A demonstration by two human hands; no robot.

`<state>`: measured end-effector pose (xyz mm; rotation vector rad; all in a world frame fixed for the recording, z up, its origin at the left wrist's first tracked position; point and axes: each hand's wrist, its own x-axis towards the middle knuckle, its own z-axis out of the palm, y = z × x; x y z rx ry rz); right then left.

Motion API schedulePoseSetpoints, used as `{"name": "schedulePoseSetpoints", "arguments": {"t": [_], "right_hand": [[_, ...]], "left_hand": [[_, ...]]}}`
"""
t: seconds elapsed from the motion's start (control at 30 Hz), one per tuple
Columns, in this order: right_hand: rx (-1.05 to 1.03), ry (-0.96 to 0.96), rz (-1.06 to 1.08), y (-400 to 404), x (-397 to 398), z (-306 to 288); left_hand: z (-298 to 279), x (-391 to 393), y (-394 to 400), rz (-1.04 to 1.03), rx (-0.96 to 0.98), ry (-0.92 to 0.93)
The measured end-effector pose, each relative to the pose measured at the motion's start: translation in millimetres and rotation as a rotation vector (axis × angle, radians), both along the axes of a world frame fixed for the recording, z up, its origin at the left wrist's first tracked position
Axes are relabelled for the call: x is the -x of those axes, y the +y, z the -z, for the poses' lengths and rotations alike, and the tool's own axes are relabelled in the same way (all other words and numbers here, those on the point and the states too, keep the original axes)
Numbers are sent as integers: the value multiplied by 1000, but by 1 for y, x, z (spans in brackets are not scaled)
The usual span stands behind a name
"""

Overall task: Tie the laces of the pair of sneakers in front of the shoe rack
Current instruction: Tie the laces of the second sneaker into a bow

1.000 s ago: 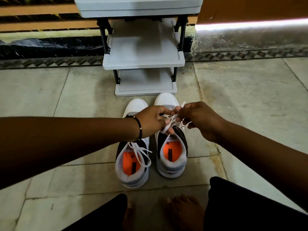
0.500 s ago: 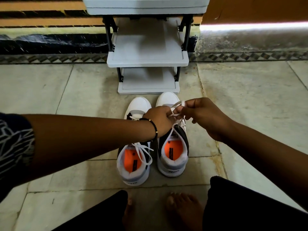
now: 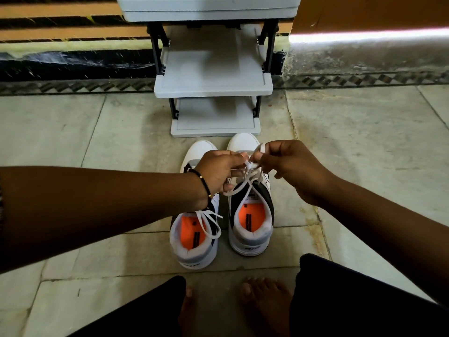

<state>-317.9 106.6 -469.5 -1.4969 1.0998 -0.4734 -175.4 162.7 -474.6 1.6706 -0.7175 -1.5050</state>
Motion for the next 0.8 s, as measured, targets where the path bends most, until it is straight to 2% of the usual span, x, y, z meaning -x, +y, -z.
{"name": "schedulePoseSetpoints", "arguments": {"t": [0.17, 0.27, 0.4, 0.6, 0.7, 0.73, 0.8], "right_hand": [[-18, -62, 54, 2, 1, -5], [-125, -104, 126, -1, 3, -4], [-200, -23, 174, -3, 3, 0], [-266, 62, 326, -5, 14, 5], [-346, 69, 415, -10, 26, 8], [-371, 84, 430, -13, 31, 9], [-422, 137, 419, -17, 41, 11]], "left_hand": [[-1, -9, -8, -42, -51, 51], [-1, -15, -8, -84, -74, -26], [4, -21, -8, -215, -11, -185], [12, -24, -11, -369, 51, -236], [16, -38, -15, -483, -5, -132], [18, -45, -15, -481, -25, -88], [24, -62, -16, -410, -86, -115]]}}
